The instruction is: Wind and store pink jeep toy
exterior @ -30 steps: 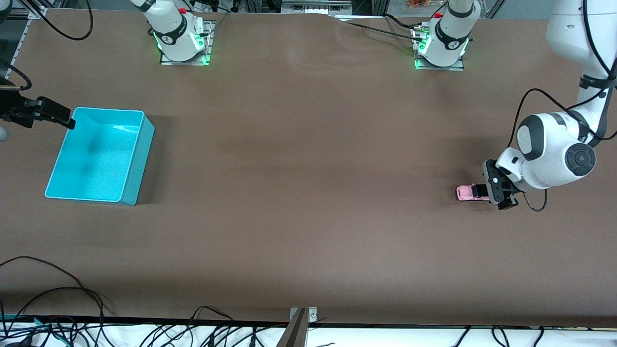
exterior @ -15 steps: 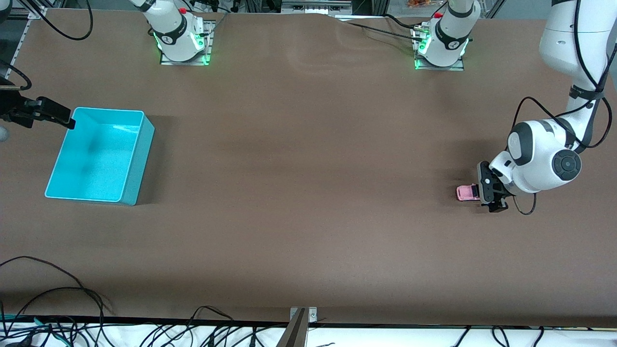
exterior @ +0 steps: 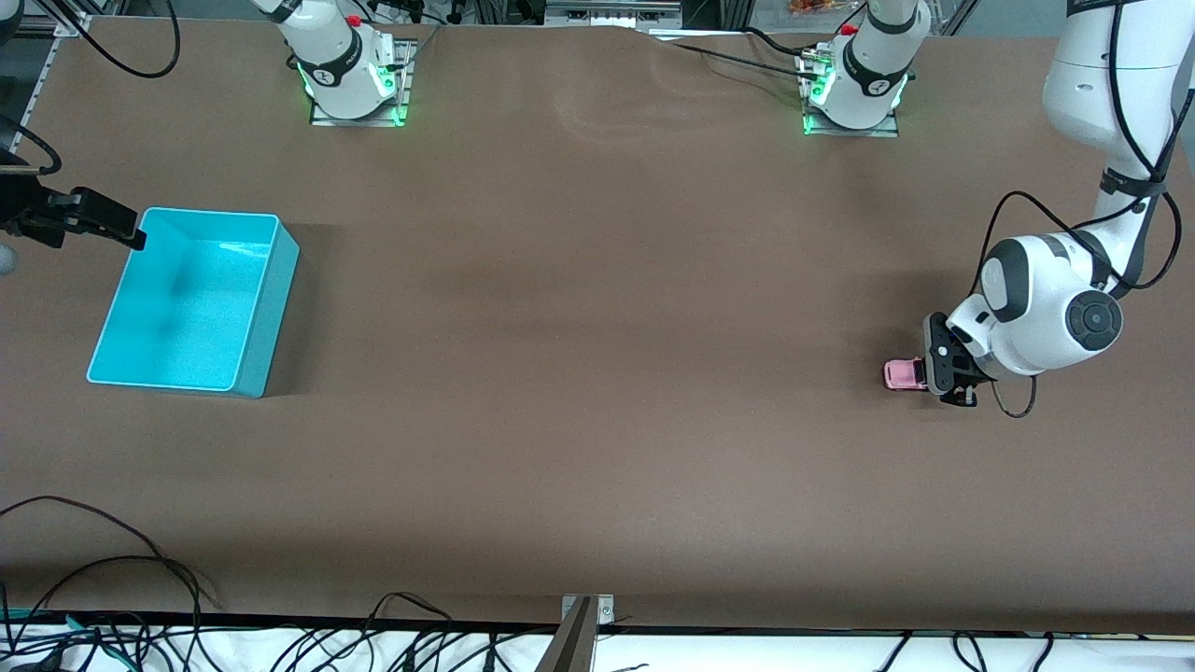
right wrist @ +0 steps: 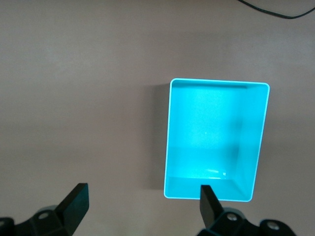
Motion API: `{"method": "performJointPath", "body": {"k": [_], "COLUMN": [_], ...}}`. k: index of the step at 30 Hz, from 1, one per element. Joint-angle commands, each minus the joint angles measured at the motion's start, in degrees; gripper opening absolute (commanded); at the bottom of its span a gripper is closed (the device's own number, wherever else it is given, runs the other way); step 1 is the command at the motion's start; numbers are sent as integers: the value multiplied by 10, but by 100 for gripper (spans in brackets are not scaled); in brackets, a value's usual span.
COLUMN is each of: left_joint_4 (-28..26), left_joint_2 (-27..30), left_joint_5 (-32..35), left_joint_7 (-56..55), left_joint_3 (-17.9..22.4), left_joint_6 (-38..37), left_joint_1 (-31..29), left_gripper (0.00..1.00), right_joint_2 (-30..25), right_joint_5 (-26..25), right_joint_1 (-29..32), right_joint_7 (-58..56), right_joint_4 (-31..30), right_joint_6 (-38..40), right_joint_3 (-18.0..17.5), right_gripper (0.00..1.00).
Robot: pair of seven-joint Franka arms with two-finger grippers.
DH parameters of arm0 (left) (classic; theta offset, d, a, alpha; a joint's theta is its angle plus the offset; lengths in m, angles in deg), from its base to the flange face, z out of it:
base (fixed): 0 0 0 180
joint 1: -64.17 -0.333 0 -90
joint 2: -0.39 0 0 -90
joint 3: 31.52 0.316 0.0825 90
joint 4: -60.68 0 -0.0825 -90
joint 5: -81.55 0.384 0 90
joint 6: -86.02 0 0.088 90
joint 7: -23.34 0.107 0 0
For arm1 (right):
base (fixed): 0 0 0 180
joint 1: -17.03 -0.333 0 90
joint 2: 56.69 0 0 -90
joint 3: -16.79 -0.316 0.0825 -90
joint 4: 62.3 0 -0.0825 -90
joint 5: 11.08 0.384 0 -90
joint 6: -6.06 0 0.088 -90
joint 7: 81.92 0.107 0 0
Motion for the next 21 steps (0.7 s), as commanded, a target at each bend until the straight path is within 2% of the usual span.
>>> {"method": "performJointPath", "body": {"k": [1,8,13,21], "left_joint_4": [3,2,3,8], "left_joint_2": [-1,-2,-9,-17], "left_joint_5": [8,9,10,20], "left_joint_7": [11,12,14,18], "left_joint_3": [-1,-1,1,2], "left_joint_6": [3,-2,-5,-12], "left_joint_1": [-3,-4,-3,-15], "left_gripper": [12,6,5,4], "right_joint_2": [1,3,4,-25], "right_joint_5": [7,6,6,5], "right_joint_1": [1,0,-1,0], "right_joint_7": [-3,-4,-8,-9], "right_joint_4": [12,11,5,-59], "right_joint_6": [9,11,11,-17], "right_joint_3": [-1,-2,-4,-5], "right_gripper": [100,100,100,100]}}
